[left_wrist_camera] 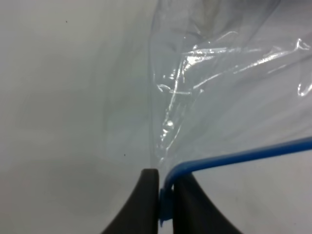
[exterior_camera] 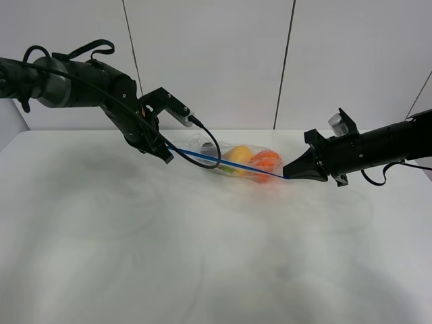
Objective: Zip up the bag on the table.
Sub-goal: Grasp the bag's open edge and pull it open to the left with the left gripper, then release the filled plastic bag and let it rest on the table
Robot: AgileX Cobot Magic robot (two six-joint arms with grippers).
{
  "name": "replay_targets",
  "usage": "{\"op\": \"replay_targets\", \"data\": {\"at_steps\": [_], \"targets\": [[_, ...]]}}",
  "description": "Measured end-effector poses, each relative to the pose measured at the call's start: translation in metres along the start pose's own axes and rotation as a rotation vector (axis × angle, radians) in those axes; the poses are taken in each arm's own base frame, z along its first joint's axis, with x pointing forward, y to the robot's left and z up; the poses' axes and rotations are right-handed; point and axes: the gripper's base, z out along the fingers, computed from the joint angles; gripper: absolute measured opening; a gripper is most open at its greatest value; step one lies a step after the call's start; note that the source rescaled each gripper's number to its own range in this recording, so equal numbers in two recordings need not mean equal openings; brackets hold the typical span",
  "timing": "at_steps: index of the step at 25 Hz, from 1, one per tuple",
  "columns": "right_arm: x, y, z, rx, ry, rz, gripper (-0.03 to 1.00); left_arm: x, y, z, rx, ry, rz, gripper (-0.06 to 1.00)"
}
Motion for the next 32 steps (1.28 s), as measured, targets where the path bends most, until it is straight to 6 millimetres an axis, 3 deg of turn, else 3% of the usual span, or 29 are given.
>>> {"op": "replay_targets", "data": {"at_steps": [4,10,13,17,23,32], "targets": [[0.0,0.0,0.0,0.001,0.002,-0.002,0.0,0.0,0.0,0.0,0.0,0.0,-0.034,0.04],[0.003,-0.005,-0.002,0.044,0.039,-0.04,0.0,0.007,0.011,0.001,-0.037,0.034,-0.082,0.4],[0.004,-0.007,-0.003,0.053,0.042,-0.044,0.0,0.01,0.016,0.001,-0.049,0.044,-0.118,0.48],[0.003,-0.008,-0.003,0.057,0.04,-0.044,0.0,0.014,0.02,0.002,-0.052,0.065,-0.148,0.51],[0.004,-0.008,-0.003,0.06,0.042,-0.047,0.0,0.032,0.04,0.003,-0.068,0.148,-0.203,0.51],[0.004,-0.009,-0.003,0.076,0.047,-0.056,0.0,0.09,0.093,-0.001,-0.115,0.366,-0.47,0.59]]}}
